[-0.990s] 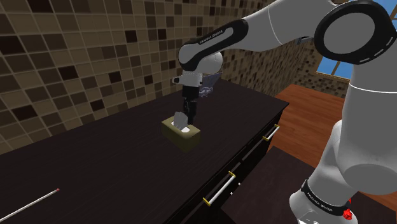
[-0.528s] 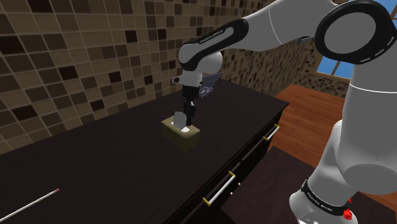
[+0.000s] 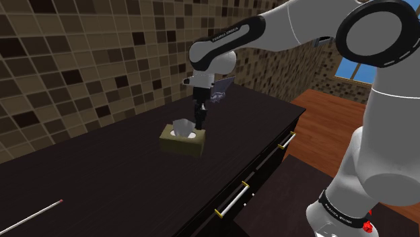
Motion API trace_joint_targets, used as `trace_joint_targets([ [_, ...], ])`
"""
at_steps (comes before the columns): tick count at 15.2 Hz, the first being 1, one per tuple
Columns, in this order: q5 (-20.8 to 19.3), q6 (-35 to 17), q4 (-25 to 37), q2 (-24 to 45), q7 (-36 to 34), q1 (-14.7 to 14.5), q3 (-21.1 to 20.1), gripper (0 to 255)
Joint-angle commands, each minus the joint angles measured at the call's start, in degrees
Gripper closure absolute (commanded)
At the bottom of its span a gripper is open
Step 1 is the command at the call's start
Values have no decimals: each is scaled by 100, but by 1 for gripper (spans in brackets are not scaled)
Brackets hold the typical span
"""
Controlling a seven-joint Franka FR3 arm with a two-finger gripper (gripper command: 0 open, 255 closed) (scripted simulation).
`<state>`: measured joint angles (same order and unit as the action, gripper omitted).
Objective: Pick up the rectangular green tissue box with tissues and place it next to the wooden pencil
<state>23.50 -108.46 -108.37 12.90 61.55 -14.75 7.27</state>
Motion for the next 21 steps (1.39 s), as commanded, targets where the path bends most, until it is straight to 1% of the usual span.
trace_joint_targets([
  [1, -27, 128, 81, -56, -49, 4, 7, 255],
  [11, -129, 772, 529, -296, -297, 18, 30, 255],
  [21, -187, 1448, 1117, -425, -533, 42, 47, 255],
])
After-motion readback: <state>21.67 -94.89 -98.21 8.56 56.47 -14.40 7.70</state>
